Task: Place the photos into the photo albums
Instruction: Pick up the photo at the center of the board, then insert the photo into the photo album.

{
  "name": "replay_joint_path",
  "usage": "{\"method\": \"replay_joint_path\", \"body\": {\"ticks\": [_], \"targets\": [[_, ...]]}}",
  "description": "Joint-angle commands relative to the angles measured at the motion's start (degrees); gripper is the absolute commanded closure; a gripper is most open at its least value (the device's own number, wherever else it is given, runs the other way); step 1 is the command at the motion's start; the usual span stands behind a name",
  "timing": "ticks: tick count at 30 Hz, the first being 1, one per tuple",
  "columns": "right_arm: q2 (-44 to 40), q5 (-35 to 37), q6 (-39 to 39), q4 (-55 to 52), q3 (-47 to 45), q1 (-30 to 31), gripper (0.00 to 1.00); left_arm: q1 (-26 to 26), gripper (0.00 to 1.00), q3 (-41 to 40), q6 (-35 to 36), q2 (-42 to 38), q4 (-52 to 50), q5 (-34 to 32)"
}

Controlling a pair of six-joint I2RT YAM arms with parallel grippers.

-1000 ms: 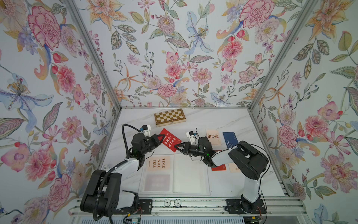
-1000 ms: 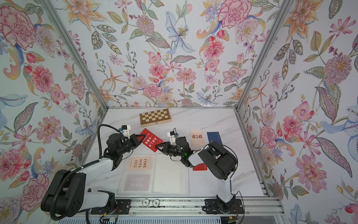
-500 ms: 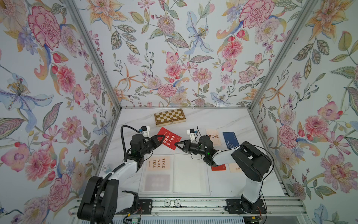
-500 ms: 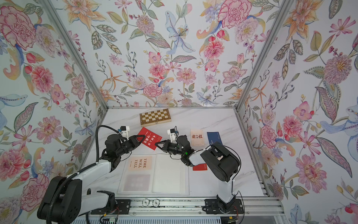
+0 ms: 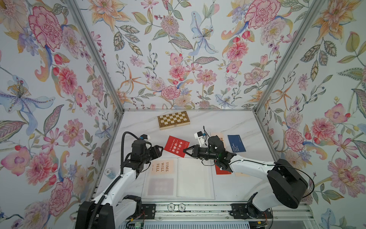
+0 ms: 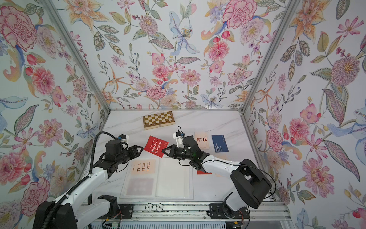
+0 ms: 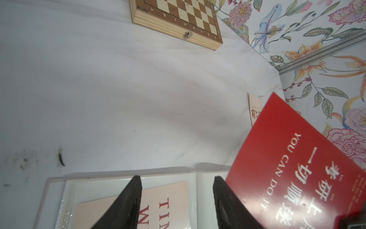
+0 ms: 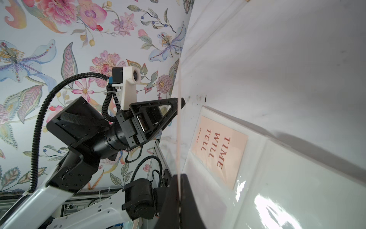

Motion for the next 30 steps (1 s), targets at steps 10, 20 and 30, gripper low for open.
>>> {"method": "replay_joint_path", "body": {"ticks": [10, 20, 30], "targets": [[-8.4, 0.1, -7.8, -29.1, 1.6, 4.9, 1.0, 0.5, 0.44, -2.1, 5.8, -3.9, -12.7, -7.2], [-10.1, -1.2, -9.1, -42.4, 3.3, 9.6, 1.0, 0.5, 0.45, -4.3, 6.0, -2.8, -11.5, -8.3], [-11.6, -1.2, -6.2, -47.5, 2.4, 12.6, 1.0, 0.5, 0.45, -6.0, 6.6, -1.7, -10.1, -10.2]]}}
